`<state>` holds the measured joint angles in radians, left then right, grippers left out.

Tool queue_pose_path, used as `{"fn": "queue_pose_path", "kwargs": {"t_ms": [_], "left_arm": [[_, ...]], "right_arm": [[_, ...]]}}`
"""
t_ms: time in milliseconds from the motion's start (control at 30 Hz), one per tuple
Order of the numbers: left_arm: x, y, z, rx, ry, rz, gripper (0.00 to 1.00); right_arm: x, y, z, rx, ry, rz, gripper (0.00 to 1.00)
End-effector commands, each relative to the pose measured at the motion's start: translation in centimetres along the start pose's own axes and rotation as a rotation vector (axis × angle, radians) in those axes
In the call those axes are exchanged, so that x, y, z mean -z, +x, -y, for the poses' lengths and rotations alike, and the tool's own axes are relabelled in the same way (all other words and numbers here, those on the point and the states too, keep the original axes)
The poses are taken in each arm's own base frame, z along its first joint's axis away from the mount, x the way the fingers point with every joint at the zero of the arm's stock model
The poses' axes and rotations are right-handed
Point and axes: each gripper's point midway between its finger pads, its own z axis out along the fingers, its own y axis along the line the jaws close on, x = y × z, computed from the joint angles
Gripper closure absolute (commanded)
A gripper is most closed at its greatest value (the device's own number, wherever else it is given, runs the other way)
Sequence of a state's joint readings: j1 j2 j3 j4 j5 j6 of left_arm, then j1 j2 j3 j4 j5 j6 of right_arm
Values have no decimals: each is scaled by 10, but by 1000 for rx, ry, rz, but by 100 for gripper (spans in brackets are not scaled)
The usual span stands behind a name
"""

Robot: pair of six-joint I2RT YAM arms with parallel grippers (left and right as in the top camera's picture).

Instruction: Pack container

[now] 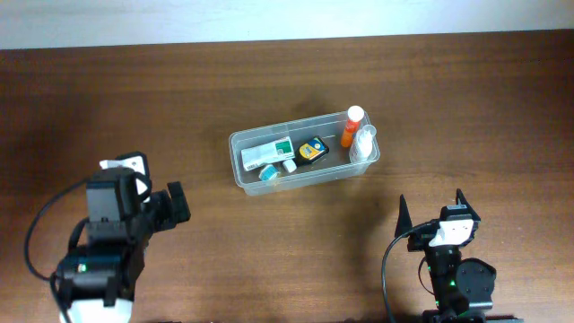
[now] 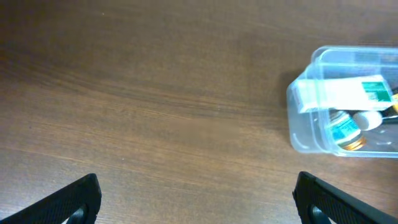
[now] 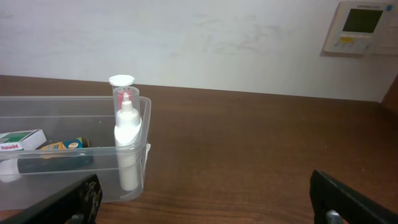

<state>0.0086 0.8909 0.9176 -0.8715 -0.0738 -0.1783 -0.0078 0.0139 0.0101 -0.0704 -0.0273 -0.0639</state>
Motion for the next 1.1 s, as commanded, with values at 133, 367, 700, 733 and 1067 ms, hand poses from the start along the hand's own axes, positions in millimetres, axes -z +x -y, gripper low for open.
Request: {"fn": "queue_pose_path", "kwargs": {"t_ms": [133,367,700,733,1067], "left_arm": [[34,24,-3,-4,48,158,1],[33,53,-12,11,58,347,1],[9,39,-30,18,-33,619,1],[7,37,-29,5,-35,647,1],[-22,37,-25,-76,-44,779,1]], "right_arm": [[0,2,0,7,0,-2,2],[0,2,0,7,0,-2,2],[0,2,0,7,0,-2,2],[0,2,0,7,0,-2,2],[0,2,0,7,0,-2,2]]}}
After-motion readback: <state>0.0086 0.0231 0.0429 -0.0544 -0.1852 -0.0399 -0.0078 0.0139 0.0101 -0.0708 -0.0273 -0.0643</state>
